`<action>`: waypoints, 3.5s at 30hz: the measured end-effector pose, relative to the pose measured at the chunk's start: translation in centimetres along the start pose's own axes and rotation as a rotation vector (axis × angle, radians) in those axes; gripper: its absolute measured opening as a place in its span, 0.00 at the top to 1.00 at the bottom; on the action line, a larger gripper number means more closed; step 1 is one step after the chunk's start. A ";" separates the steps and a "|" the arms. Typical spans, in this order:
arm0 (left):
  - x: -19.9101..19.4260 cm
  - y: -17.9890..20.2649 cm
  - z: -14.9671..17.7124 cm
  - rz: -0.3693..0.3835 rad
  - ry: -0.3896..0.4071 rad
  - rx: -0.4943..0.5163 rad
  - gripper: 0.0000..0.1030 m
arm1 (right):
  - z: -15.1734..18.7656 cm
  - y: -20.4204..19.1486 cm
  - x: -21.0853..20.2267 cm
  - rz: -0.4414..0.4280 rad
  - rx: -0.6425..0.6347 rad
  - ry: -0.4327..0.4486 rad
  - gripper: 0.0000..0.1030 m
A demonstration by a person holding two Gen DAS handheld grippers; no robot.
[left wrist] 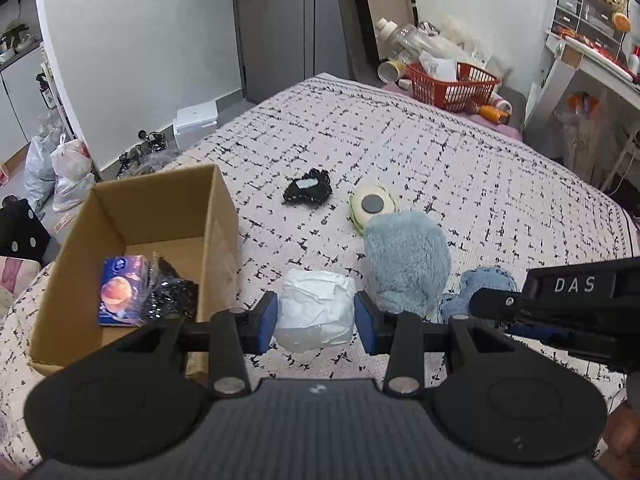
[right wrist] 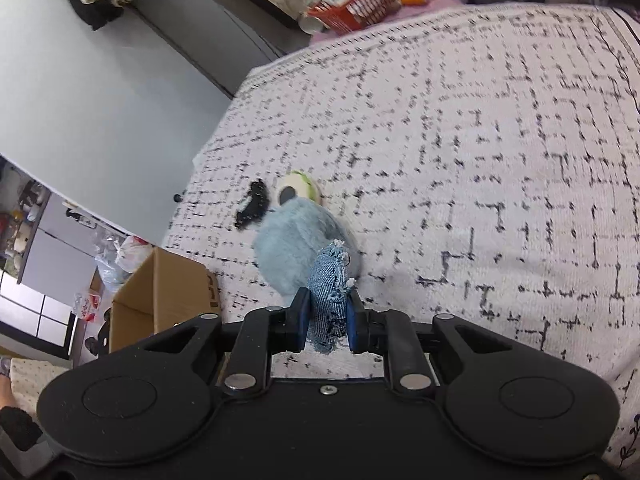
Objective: Organize soft objects
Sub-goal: 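Drop the white cloth into the box with the left tool while the right tool drops the denim fish, then move both tools from the box toward the pale blue plush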
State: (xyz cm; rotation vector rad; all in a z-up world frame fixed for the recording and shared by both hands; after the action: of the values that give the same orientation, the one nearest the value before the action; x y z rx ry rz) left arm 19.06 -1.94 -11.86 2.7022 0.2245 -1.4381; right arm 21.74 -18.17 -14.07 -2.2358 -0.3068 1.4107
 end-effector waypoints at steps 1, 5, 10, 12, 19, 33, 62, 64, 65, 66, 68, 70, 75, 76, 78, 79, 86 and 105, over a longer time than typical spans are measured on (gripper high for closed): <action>-0.3 -0.1 -0.1 0.000 0.003 -0.003 0.61 | 0.0 -0.3 -0.2 -0.008 -0.013 0.008 0.82; -1.4 -0.8 -0.3 0.005 0.017 -0.022 0.61 | 0.0 -1.5 -0.8 -0.024 -0.061 0.038 0.82; -2.5 -1.9 -0.6 0.008 0.035 -0.047 0.61 | -0.1 -2.8 -1.5 -0.057 -0.105 0.076 0.82; -2.9 -2.4 -0.8 0.010 0.043 -0.054 0.61 | 0.0 -3.3 -1.9 -0.070 -0.120 0.095 0.82; -4.2 -4.7 -1.1 0.008 0.067 -0.095 0.61 | 0.0 -5.3 -2.5 -0.095 -0.188 0.137 0.82; -5.4 -10.4 -0.9 0.004 0.079 -0.178 0.61 | 1.3 -8.5 -2.6 -0.173 -0.257 0.136 0.82; -3.8 -19.0 1.0 -0.043 0.008 -0.301 0.37 | 6.0 -16.3 1.2 -0.276 -0.447 0.034 0.78; -4.0 -19.2 1.0 -0.044 0.006 -0.300 0.34 | 6.3 -16.7 1.5 -0.292 -0.447 0.009 0.76; -4.1 -19.3 1.0 -0.046 0.006 -0.299 0.32 | 6.5 -16.8 1.5 -0.298 -0.450 -0.002 0.71; -4.3 -19.3 1.0 -0.047 0.008 -0.298 0.29 | 6.6 -17.0 1.5 -0.297 -0.455 -0.006 0.64; -4.7 -19.3 1.0 -0.053 0.017 -0.293 0.28 | 6.7 -16.9 1.0 -0.269 -0.463 0.018 0.48; -5.1 -19.3 1.0 -0.062 0.025 -0.284 0.25 | 6.6 -16.7 0.7 -0.242 -0.457 0.042 0.39; -5.8 -18.9 0.9 -0.070 0.000 -0.279 0.22 | 5.8 -15.7 -0.4 -0.169 -0.431 0.085 0.18; -5.9 -18.8 0.9 -0.065 -0.007 -0.278 0.22 | 5.5 -15.6 -0.6 -0.162 -0.431 0.093 0.17; -6.1 -18.6 0.9 -0.060 -0.009 -0.274 0.21 | 5.2 -15.4 -1.0 -0.151 -0.437 0.089 0.17; -6.3 -18.4 0.8 -0.061 -0.012 -0.271 0.21 | 5.0 -15.3 -1.2 -0.146 -0.438 0.080 0.17; -7.6 -16.9 0.0 -0.053 -0.003 -0.267 0.16 | 3.4 -14.5 -3.4 -0.104 -0.471 0.049 0.07; -8.2 -11.6 -3.1 0.014 0.076 -0.275 0.00 | -4.4 -9.6 -6.0 -0.024 -0.430 0.004 0.03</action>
State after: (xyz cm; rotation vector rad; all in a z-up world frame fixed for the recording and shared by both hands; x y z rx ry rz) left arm 15.15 9.10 -3.28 2.5304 0.3768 -1.2020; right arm 23.60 -13.61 -2.97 -2.5584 -0.6887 1.4331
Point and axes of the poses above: each gripper's, at about its wrist camera, not at the fingertips, and x roughly the way its jaws point, y to its right, z to its underside, the point moved 4 cm from there along x, roughly the way its jaws point, and after that the axes turned 7 degrees about -y, right-handed, at the moved point
